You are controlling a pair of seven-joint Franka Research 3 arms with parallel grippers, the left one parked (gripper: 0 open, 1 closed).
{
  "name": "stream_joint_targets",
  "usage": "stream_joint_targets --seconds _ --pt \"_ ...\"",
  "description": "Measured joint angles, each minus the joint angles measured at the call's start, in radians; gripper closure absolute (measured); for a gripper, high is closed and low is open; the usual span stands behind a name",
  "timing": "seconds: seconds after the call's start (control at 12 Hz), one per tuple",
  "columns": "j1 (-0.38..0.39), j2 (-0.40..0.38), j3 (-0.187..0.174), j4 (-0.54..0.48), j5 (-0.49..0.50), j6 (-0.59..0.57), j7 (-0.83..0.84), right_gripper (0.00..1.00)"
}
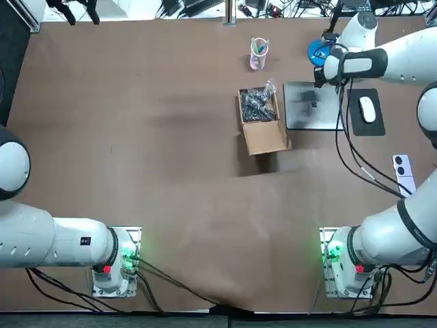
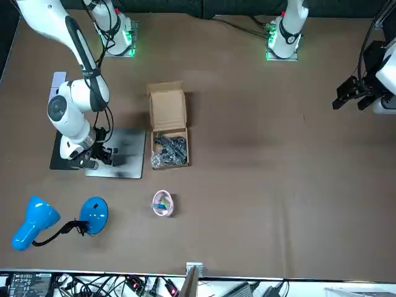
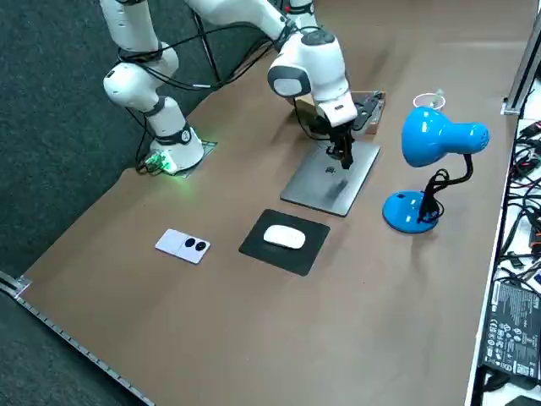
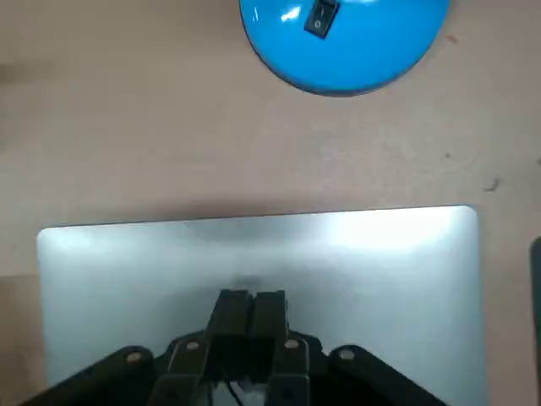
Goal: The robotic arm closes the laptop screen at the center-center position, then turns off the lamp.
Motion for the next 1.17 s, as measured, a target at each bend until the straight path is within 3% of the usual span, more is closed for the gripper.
stream_joint_targets --seconds 0.25,0.67,0.92,1.17 --pt "0.007 -0.022 0.0 0.087 -0.023 -0.155 0.01 0.98" --pt "0.068 -0.114 0.004 0.211 -0.159 -0.419 0.15 0.98" --pt "0.103 -0.135 0.005 0.215 -0.18 -0.431 0.186 0.98" --pt "0.135 -0.129 0.005 0.227 -0.276 -0.43 0.292 0.98"
